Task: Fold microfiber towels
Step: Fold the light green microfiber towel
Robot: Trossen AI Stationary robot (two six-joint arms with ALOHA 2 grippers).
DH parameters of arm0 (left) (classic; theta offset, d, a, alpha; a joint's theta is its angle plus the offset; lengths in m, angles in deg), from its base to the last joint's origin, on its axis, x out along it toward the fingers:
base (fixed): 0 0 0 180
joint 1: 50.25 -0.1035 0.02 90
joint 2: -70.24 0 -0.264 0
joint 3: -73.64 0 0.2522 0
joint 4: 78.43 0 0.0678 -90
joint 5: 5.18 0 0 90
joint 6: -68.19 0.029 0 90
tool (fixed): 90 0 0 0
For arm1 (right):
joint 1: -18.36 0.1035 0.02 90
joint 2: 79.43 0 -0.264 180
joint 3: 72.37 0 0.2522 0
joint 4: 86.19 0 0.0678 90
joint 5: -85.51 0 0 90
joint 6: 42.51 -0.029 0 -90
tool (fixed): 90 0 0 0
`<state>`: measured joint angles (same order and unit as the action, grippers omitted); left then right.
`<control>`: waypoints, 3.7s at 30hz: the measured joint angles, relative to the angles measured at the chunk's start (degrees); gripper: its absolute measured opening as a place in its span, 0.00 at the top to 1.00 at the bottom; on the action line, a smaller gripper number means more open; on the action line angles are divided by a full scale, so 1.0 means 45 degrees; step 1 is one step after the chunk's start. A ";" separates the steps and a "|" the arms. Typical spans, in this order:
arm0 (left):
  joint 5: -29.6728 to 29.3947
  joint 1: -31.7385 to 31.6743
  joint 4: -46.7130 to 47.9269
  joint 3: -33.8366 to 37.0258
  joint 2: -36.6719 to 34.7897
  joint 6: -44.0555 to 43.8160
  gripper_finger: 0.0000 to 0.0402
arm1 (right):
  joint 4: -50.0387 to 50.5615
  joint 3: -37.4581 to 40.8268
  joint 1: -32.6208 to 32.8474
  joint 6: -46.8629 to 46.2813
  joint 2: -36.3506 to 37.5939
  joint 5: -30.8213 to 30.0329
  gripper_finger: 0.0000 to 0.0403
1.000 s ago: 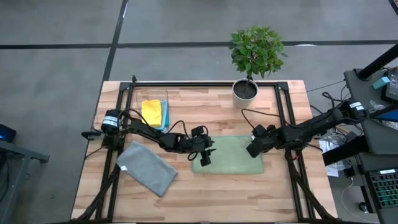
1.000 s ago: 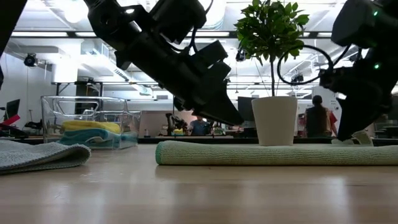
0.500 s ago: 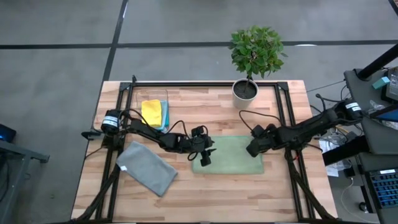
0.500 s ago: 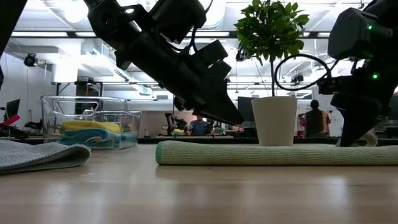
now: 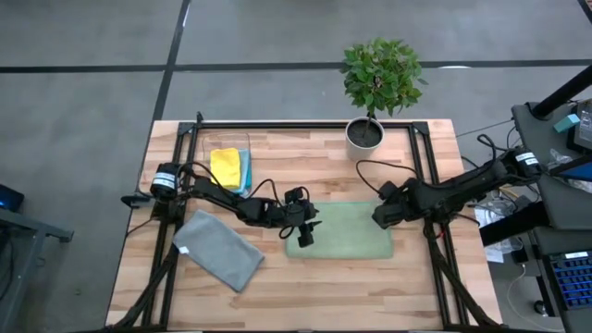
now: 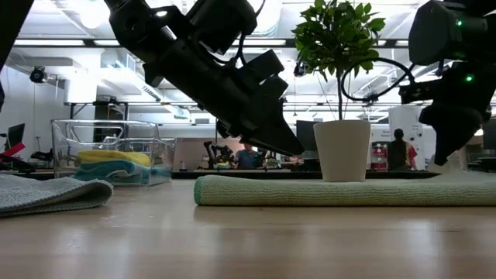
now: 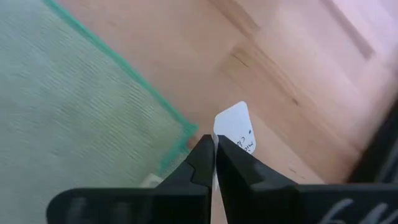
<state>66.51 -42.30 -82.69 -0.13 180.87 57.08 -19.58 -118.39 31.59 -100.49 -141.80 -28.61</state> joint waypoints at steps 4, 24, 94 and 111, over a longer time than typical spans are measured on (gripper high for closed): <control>0.0000 -0.0015 0.0005 0.0000 0.0000 0.0020 0.63 | 0.0828 -0.0008 0.0000 -0.0457 0.0000 0.0000 0.98; -0.0112 -0.0059 0.0008 0.0032 -0.0005 0.0323 0.63 | 0.1704 -0.0004 0.0000 -0.1126 0.0005 0.0692 0.98; 0.0699 0.0846 0.4165 0.0151 -0.1058 -0.1067 0.63 | -0.9924 0.3406 0.0165 -0.1523 0.0932 0.3941 0.96; 0.0561 0.1180 0.4870 0.0532 -0.1669 -0.1105 0.63 | 0.0584 -0.2134 0.0160 -0.0424 0.0935 0.1262 0.97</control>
<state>69.04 -36.99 -60.78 2.26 173.36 52.11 -16.95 -127.99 32.31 -102.40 -137.59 -22.93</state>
